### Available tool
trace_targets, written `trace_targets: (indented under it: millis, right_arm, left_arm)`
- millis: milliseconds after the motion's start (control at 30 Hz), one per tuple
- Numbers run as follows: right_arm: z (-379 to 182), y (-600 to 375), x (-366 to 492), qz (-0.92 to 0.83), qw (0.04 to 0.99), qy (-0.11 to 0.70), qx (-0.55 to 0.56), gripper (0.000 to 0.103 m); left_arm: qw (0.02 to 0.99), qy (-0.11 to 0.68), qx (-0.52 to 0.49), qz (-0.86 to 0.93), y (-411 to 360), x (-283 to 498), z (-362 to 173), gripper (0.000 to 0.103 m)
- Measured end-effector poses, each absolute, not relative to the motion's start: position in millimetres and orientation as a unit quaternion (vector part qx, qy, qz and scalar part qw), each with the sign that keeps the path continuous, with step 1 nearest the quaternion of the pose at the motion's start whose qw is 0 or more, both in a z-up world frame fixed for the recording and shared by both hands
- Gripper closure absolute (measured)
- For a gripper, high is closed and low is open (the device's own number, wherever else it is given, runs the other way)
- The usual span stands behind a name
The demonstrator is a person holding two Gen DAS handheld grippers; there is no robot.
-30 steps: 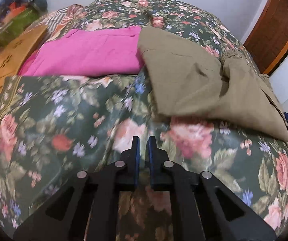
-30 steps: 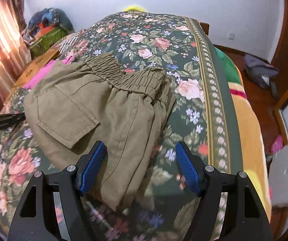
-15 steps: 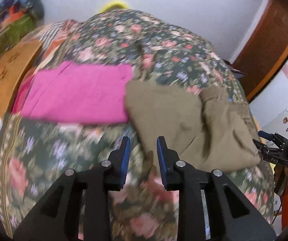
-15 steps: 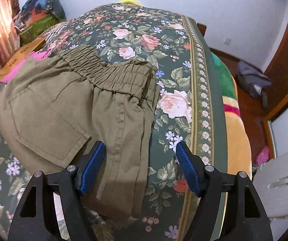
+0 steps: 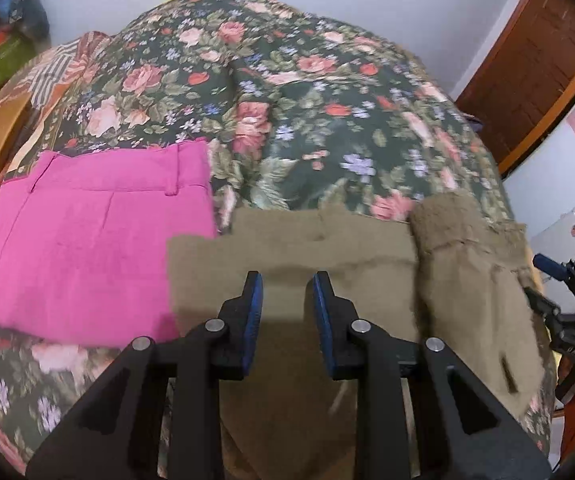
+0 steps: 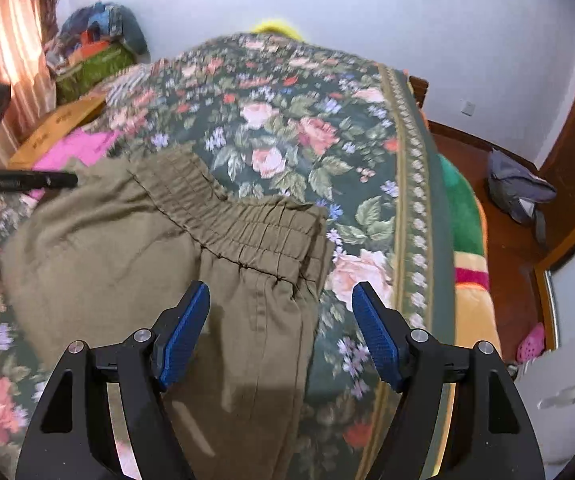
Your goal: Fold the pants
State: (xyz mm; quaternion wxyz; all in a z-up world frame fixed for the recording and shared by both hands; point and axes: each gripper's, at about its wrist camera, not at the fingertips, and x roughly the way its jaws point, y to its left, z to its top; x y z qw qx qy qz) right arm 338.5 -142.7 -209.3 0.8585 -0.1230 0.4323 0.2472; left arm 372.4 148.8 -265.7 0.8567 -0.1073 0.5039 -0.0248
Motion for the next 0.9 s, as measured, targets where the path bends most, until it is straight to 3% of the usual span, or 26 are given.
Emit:
trace_targets:
  millis: [167, 467, 533, 900]
  right_arm:
    - [-234, -143, 351, 0.257, 0.845, 0.456, -0.109, 0.034]
    - [-222, -159, 349, 0.229, 0.856, 0.449, -0.111, 0.034]
    - [-212, -164, 343, 0.224, 0.863, 0.439, -0.113, 0.034]
    - [-162, -188, 299, 0.21, 0.892, 0.391, -0.089, 0.032]
  left_arm:
    - [0.858, 0.507, -0.084, 0.007, 162, 384, -279, 0.077]
    - [0.862, 0.498, -0.088, 0.036, 172, 376, -259, 0.073]
    - [0.869, 0.485, -0.084, 0.044, 172, 366, -245, 0.056]
    - [0.889, 0.447, -0.088, 0.055, 161, 288, -200, 0.008]
